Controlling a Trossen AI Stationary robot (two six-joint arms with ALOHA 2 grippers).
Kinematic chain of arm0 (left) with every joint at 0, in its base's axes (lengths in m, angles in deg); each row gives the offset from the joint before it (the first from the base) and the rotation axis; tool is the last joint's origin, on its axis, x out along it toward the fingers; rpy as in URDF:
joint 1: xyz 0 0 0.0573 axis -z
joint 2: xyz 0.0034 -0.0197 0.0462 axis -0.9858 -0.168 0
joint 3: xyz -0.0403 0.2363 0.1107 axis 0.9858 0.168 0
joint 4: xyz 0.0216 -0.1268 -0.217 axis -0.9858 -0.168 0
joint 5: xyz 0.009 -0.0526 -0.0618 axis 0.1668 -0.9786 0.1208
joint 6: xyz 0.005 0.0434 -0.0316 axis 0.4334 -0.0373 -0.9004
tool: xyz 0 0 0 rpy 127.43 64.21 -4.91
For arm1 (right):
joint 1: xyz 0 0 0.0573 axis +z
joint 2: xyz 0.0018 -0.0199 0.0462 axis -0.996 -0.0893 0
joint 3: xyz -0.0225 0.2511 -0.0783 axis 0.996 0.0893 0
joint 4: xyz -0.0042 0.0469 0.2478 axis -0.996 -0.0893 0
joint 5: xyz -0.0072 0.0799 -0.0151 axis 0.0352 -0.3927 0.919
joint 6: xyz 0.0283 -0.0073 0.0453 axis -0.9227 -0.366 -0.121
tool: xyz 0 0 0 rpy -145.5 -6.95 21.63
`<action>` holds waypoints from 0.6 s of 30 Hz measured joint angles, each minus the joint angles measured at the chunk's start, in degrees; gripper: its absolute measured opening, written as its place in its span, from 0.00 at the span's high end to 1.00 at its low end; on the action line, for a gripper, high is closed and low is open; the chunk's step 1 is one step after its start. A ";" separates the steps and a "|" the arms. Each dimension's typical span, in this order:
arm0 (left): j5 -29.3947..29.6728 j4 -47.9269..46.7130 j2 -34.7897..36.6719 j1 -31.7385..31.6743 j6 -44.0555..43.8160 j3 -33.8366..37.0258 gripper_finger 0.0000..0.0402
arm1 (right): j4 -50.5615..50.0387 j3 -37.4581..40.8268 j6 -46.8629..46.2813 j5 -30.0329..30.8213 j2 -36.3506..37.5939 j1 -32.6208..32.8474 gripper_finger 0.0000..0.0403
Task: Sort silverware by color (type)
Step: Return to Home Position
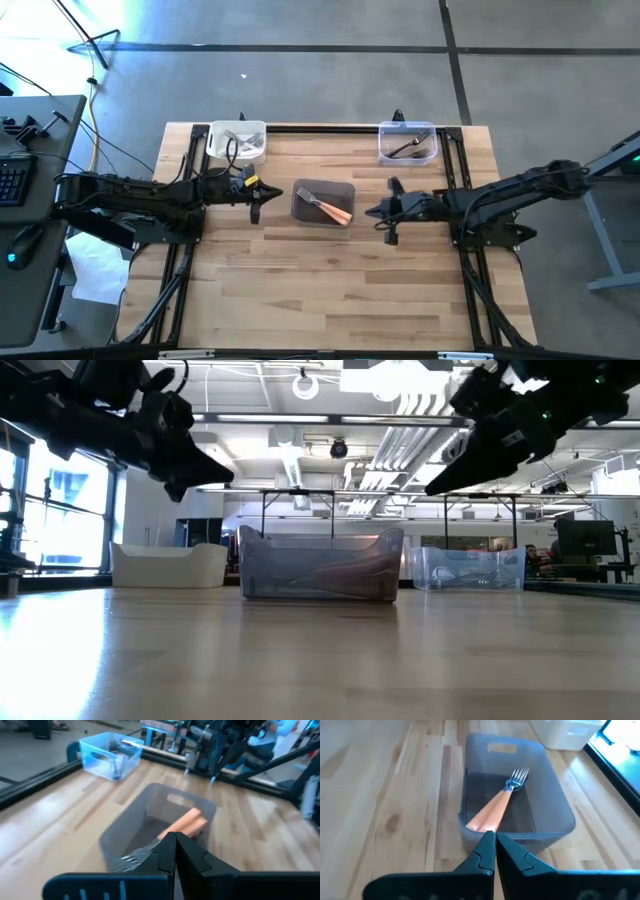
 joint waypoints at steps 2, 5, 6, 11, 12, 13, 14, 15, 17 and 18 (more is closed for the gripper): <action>0.01 0.21 0.02 -1.04 1.76 0.02 1.00 | 1.86 2.89 1.47 -2.22 3.71 -1.72 1.00; -0.17 2.87 0.04 -2.58 3.82 0.02 1.00 | 8.33 8.74 2.78 -6.79 9.40 -5.40 1.00; -0.58 3.71 0.02 -3.08 4.54 0.02 1.00 | 10.48 10.94 3.22 -8.41 11.07 -6.84 1.00; -3.18 6.44 0.04 -5.12 6.05 0.02 1.00 | 16.78 19.74 3.21 -16.74 20.21 -14.88 1.00; -3.18 6.26 -0.01 -5.21 6.58 0.02 1.00 | 17.24 21.18 2.69 -18.14 22.13 -16.50 1.00; -3.08 6.23 -0.11 -5.34 7.14 0.02 1.00 | 17.36 22.56 2.33 -19.31 23.94 -18.03 1.00; -2.78 6.38 -0.15 -5.42 7.92 0.02 1.00 | 17.45 23.74 2.04 -19.92 25.66 -19.37 1.00; -2.41 6.80 -0.15 -5.46 8.66 0.02 1.00 | 17.61 24.96 1.80 -20.58 27.40 -20.70 1.00; -1.94 8.14 -0.12 -5.64 9.98 0.02 1.00 | 17.87 26.96 1.53 -21.11 30.40 -23.03 1.00; -1.88 8.41 -0.11 -5.81 10.28 0.02 1.00 | 17.78 27.97 1.00 -21.16 31.80 -24.00 1.00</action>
